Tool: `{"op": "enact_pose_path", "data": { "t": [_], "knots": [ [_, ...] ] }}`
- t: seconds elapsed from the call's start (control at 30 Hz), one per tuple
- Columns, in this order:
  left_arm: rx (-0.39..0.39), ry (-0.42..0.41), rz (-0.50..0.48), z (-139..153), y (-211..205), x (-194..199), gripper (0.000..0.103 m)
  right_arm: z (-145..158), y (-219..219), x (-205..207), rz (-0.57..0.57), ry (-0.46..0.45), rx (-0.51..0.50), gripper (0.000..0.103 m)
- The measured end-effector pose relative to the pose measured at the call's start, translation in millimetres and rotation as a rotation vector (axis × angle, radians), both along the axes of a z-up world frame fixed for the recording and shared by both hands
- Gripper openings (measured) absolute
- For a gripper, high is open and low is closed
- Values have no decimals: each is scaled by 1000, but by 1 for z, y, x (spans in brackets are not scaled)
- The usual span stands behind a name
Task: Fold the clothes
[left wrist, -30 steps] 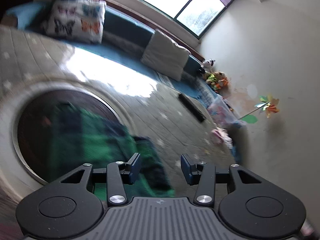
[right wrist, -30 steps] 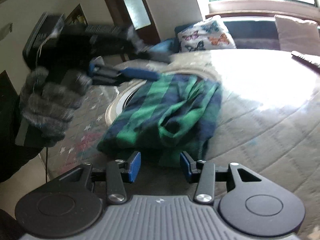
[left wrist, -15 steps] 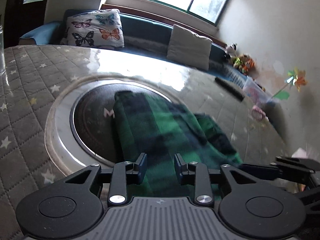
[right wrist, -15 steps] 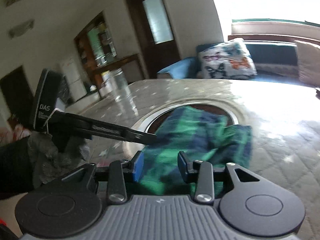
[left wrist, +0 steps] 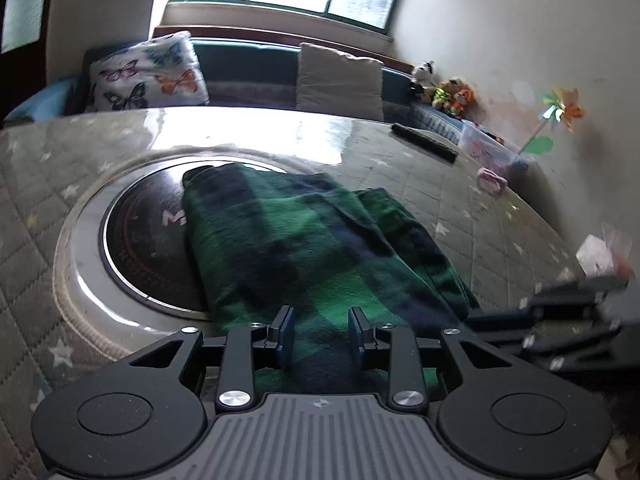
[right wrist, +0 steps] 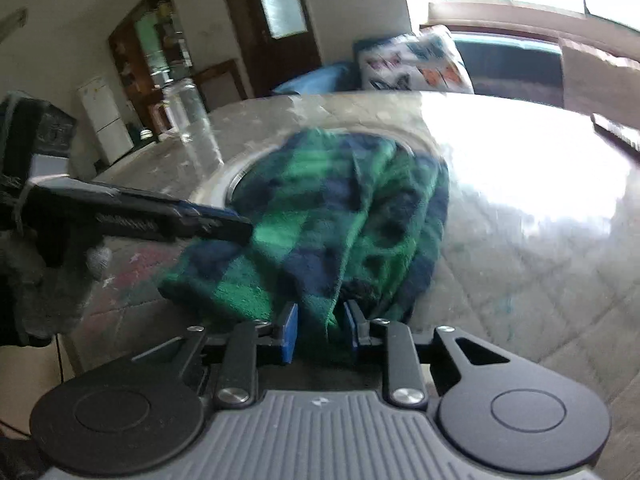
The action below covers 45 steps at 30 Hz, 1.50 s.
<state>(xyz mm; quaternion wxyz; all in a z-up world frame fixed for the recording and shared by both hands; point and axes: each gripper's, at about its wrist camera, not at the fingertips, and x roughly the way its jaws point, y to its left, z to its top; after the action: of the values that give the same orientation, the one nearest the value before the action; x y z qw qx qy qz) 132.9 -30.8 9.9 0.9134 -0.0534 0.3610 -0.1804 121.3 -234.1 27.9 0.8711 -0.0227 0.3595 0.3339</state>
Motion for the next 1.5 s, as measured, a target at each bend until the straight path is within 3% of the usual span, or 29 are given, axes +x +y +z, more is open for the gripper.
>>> {"op": "enact_pose_path", "data": {
  "t": [0.2,0.33,0.4,0.47,0.77,0.9,1.0,1.07,1.27,1.4,1.5],
  "knots": [
    [11,-8,-45,-4,-10,-2,32,17,16,29,1,-71,15,24],
    [14,-9,-78,-6,-16,-2,32,1,19,63,-36,-43,-19,24],
    [12,-7,-94,-8,-18,-1,32,-8,18,78,-58,-17,-33,10],
    [8,-6,-109,-8,-18,0,32,-12,14,87,-75,10,-28,7],
    [-12,4,-159,-10,-16,7,32,12,45,107,-42,-65,-7,14],
    [-14,6,-173,-11,-16,9,32,-6,47,131,-91,-33,-64,13],
    [-19,10,-182,-8,-14,11,32,-14,36,142,-124,27,-33,10],
    [-24,14,-187,-5,-12,14,32,-8,39,140,-118,1,-26,12],
    [-20,-28,-78,12,13,44,32,12,62,141,-20,-51,26,14],
    [-17,-54,-4,19,30,68,30,-1,78,154,11,-24,0,14],
    [-18,-63,1,17,33,91,29,-17,81,160,-2,18,-33,14]
  ]
}}
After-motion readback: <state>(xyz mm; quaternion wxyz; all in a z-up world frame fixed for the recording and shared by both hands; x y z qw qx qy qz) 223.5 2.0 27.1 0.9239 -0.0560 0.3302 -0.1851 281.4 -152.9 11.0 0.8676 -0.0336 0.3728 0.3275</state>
